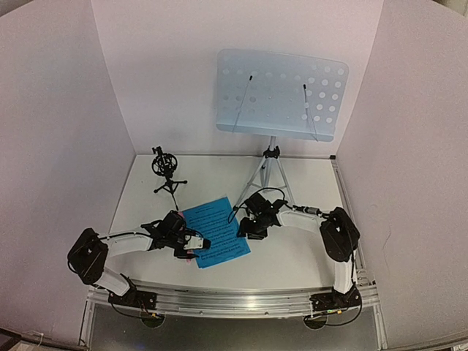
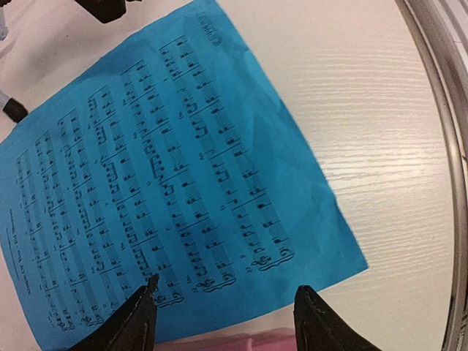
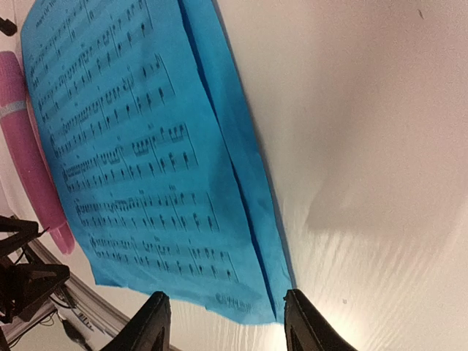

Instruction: Set up the instrument practice props

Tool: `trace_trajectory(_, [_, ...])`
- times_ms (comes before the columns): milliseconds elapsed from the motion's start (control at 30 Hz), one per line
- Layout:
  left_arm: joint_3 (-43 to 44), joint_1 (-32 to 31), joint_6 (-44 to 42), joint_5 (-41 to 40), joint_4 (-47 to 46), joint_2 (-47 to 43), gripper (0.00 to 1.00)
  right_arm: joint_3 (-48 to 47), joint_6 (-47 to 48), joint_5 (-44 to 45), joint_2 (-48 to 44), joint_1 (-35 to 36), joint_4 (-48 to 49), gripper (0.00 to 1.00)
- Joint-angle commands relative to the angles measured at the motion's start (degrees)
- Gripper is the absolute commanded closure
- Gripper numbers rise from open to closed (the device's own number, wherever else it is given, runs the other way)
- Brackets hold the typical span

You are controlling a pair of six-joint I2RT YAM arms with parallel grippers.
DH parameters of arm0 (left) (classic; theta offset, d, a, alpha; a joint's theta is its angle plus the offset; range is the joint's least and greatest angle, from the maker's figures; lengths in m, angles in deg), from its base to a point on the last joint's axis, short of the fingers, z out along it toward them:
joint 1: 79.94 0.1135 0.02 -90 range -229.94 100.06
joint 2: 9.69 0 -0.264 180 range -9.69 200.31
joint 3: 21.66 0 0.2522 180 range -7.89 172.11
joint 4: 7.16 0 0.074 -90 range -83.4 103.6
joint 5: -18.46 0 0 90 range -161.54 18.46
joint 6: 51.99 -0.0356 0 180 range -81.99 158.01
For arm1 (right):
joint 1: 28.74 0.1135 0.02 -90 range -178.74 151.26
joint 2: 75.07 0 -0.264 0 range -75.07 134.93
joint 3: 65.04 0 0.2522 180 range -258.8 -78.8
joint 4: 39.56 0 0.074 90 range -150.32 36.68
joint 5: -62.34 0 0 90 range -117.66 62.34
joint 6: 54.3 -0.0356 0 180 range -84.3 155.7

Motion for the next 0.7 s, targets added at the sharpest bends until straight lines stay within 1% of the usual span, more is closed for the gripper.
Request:
trace_trajectory(0, [3.1, -2.9, -2.9, 2.7, 3.9, -0.2, 0.35, 2.6, -4.8, -4.7, -4.8, 1.8, -1.8, 0.49])
trace_trajectory(100, [1.8, -5.0, -5.6, 2.9, 3.8, 0.5, 0.34, 2.5, -5.0, -6.6, -3.5, 2.3, -1.4, 0.49])
trace_trajectory(200, [1.6, -7.1, -6.4, 0.4, 1.9, 2.5, 0.34, 2.5, -4.3, -4.8, -1.8, 2.1, -1.4, 0.49])
trace_trajectory(267, [2.1, -7.2, -5.3, -0.5, 0.4, 3.8, 0.36, 1.8, -3.6, -3.4, -1.2, 2.1, -1.5, 0.49])
trace_trajectory(333, [1.2, -7.2, -6.5, -0.5, -0.4, 4.1, 0.37, 1.8, -3.4, -2.2, -0.9, 2.1, -1.5, 0.48])
trace_trajectory(533, [-0.7, -7.4, -8.7, -0.2, -0.8, 4.4, 0.38, 4.1, -3.4, -2.4, 0.1, 2.1, -1.0, 0.48])
trace_trajectory(667, [-0.9, -7.4, -8.8, 0.1, -1.7, 5.3, 0.38, 3.1, -2.6, -3.9, 1.9, 2.1, -0.1, 0.48])
